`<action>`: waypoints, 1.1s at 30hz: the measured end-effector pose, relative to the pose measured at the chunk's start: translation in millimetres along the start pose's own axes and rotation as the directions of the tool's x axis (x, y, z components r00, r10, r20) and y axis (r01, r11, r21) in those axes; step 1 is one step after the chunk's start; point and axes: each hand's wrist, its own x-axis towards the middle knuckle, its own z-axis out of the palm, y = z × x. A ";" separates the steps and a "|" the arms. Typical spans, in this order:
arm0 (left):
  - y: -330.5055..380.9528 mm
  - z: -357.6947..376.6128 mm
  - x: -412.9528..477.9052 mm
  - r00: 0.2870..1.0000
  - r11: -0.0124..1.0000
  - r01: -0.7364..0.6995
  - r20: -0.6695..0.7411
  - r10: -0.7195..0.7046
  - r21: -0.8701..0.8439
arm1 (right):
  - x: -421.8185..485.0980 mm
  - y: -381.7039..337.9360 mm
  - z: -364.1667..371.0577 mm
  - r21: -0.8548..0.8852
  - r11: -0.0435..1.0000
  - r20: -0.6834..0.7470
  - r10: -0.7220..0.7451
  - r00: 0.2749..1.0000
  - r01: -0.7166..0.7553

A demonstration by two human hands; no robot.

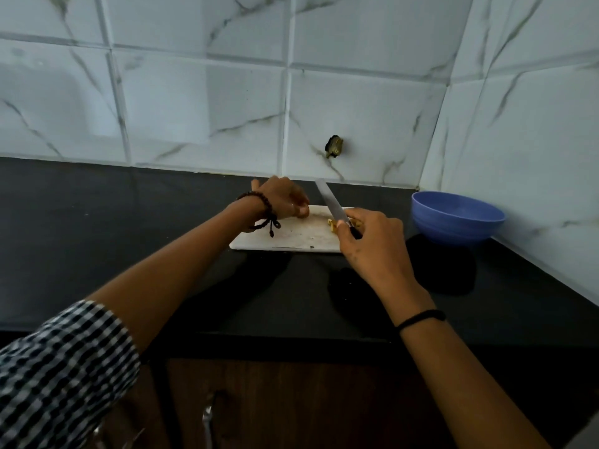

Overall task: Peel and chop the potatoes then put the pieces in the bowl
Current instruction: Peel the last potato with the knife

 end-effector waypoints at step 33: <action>-10.5 11.0 -52.7 0.991 0.893 -0.036 -0.128 -0.025 -0.449 | -12.0 -21.8 -12.1 0.232 0.952 0.254 0.140 0.957 -0.200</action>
